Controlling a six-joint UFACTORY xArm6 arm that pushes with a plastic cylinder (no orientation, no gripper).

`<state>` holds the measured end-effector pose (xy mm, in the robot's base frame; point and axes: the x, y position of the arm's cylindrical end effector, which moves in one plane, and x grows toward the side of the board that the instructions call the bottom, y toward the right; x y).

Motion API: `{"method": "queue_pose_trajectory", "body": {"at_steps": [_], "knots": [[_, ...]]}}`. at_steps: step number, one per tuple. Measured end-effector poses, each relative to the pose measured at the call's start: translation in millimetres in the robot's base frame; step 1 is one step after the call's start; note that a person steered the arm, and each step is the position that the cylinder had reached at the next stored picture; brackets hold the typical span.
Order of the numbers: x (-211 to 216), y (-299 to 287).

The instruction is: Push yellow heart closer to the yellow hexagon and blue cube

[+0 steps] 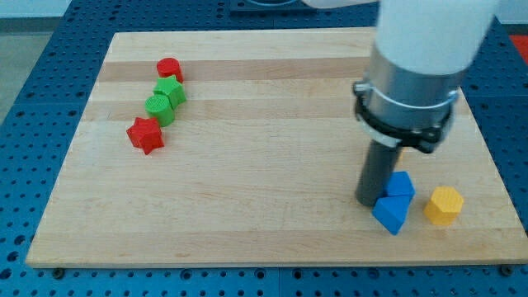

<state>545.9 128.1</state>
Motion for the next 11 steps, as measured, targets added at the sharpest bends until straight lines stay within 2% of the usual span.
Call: {"method": "queue_pose_trajectory", "body": {"at_steps": [2, 3, 4, 5, 6, 8, 11], "knots": [[0, 8], [-1, -32], [-29, -44], [-93, -23], [-100, 17], [-81, 57], [-76, 87]]}}
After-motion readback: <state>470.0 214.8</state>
